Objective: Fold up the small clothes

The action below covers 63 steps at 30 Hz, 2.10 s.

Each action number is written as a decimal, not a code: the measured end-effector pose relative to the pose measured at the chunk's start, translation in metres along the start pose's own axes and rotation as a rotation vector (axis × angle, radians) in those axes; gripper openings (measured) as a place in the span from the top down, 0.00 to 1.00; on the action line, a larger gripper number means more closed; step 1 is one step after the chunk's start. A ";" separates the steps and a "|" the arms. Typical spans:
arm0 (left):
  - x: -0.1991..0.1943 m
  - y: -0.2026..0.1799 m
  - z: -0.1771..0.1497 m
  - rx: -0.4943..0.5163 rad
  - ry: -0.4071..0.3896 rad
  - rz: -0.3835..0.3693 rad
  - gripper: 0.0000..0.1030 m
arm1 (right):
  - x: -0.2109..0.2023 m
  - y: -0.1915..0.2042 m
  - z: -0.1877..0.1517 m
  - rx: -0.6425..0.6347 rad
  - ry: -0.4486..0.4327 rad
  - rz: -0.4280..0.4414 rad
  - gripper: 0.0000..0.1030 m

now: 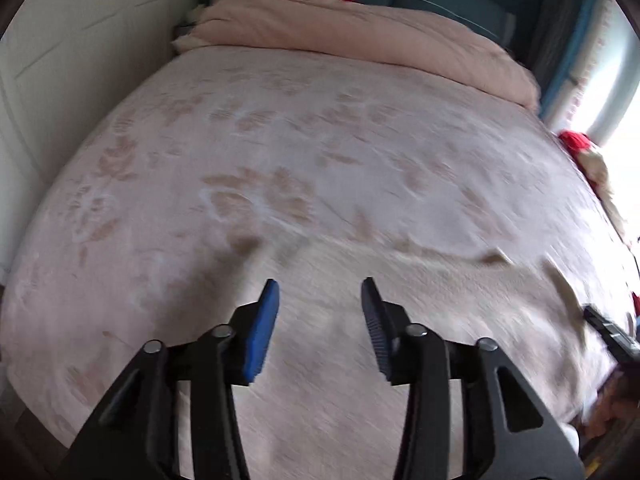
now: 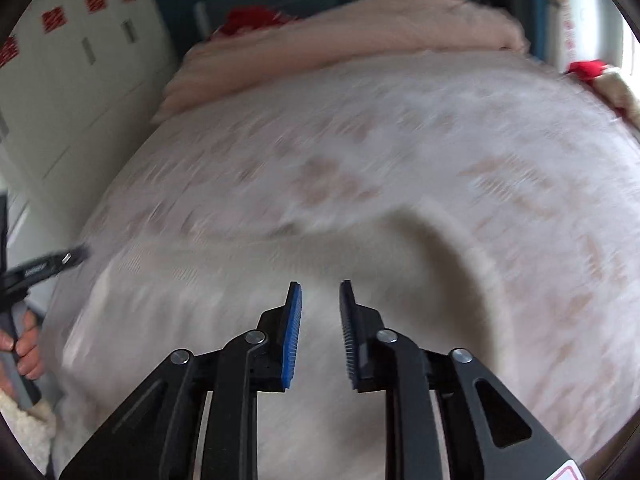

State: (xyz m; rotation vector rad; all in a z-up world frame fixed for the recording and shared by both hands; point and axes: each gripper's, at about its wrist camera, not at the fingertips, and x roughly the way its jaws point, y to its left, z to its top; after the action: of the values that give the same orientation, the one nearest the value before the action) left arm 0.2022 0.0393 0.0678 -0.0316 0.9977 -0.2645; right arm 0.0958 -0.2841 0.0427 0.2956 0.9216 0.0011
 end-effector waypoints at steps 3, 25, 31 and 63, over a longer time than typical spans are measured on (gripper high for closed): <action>0.028 -0.019 -0.044 0.026 0.127 -0.037 0.59 | 0.048 0.015 -0.044 -0.022 0.146 -0.057 0.86; -0.017 -0.020 -0.130 -0.004 0.193 0.049 0.59 | -0.028 0.034 -0.108 0.008 0.124 -0.053 0.92; -0.030 -0.003 -0.137 -0.039 0.199 0.055 0.59 | -0.054 -0.030 -0.116 0.134 0.109 -0.160 0.77; -0.030 0.113 -0.155 -0.607 0.256 -0.088 0.67 | -0.074 -0.120 -0.114 0.509 0.097 -0.079 0.66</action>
State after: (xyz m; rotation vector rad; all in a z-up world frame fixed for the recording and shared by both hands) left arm 0.0810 0.1698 -0.0085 -0.6078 1.3043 -0.0370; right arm -0.0540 -0.3797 0.0062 0.7353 1.0216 -0.2981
